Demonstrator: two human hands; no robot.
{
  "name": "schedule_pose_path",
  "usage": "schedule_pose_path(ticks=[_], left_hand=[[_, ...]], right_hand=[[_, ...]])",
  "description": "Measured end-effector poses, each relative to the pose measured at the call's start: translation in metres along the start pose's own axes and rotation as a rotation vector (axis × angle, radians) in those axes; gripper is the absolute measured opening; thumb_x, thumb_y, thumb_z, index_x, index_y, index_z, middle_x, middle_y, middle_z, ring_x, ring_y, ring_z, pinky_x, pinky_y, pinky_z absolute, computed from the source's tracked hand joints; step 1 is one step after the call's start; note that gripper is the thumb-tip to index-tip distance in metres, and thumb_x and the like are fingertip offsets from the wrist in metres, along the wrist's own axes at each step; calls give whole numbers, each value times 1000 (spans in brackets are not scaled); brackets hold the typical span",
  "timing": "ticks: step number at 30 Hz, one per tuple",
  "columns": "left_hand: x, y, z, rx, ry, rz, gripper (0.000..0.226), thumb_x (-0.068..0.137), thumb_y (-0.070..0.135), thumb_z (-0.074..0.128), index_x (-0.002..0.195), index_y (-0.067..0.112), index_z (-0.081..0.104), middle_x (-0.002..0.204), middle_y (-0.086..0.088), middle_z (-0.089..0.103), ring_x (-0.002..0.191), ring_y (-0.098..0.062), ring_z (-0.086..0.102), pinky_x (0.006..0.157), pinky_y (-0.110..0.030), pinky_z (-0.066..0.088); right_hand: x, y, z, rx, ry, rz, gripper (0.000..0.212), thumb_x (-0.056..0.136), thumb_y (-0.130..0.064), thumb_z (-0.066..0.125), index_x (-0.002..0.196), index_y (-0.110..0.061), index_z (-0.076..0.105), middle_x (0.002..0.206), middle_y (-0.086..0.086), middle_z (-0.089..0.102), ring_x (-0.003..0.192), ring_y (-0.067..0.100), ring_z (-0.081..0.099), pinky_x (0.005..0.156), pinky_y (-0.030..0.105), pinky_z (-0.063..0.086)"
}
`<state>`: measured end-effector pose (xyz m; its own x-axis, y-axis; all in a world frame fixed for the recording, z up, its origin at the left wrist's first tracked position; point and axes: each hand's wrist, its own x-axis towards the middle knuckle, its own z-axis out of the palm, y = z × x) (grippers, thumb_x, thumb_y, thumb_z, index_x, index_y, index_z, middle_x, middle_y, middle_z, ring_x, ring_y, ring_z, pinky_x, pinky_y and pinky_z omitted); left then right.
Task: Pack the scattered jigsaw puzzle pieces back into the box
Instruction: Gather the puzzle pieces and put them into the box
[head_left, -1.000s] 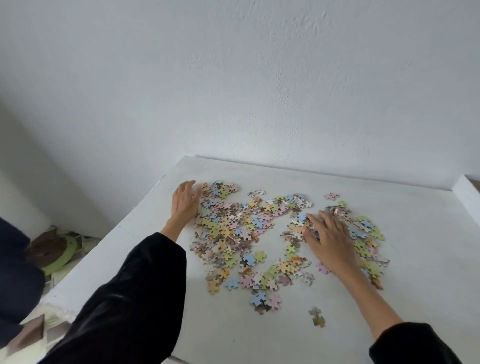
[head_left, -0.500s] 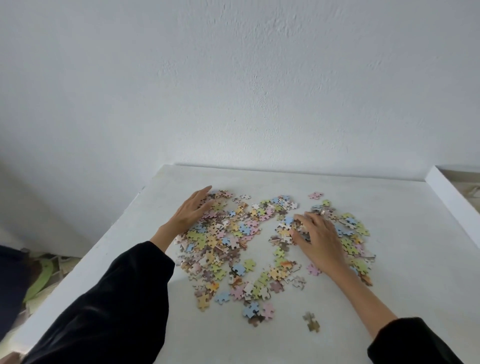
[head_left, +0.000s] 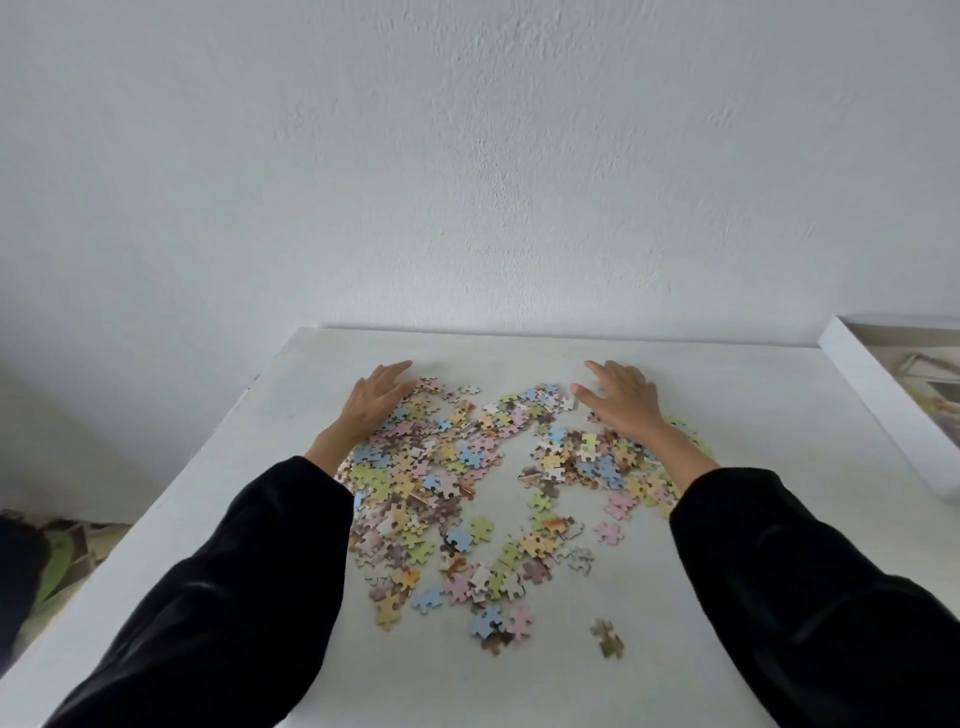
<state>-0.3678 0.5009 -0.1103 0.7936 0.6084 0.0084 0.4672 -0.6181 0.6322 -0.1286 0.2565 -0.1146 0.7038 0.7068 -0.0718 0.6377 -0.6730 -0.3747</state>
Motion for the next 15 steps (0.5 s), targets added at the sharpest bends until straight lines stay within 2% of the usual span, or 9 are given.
schedule_pose_path(ticks=[2,4,7,10,12,15], left_hand=[[1,7,3,-34,-30,38,93,64,78,19,142,28,31,152,-3,27,143,-19,13,115,-43,3],[1,15,7,-43,-47,76,95,63,80,22,142,28,32,151,0,29,143,-18,14,115,-42,7],[-3,22,15,-36,-60,130,106,57,93,19,141,29,34,151,1,31,142,-15,17,114,-40,11],[-7,30,23,-33,-88,183,107,57,93,17,140,28,36,150,-1,32,141,-16,20,113,-40,15],[-9,32,28,-28,-116,220,102,60,91,21,139,28,38,149,-1,33,141,-16,22,112,-38,16],[-14,35,32,-70,-143,239,77,74,74,36,135,28,44,147,0,38,138,-12,27,112,-38,18]], right_hand=[[0,-11,4,-5,-25,-58,61,90,-60,29,144,-34,18,155,3,13,143,26,5,113,51,2],[-4,-22,7,-15,-40,-153,58,91,-58,29,144,-35,19,155,3,14,143,25,7,115,48,4],[-11,-35,10,-20,-79,-296,53,92,-54,34,141,-36,27,154,5,17,143,24,11,115,44,7],[-17,-41,12,-37,-97,-372,51,90,-55,39,138,-38,34,154,4,18,142,23,12,115,42,8],[-23,-42,13,-24,-98,-385,51,90,-54,41,138,-38,35,154,1,19,142,23,11,115,41,9],[-31,-42,14,-19,-96,-391,52,89,-56,42,137,-38,36,153,0,21,141,23,13,114,43,13]])
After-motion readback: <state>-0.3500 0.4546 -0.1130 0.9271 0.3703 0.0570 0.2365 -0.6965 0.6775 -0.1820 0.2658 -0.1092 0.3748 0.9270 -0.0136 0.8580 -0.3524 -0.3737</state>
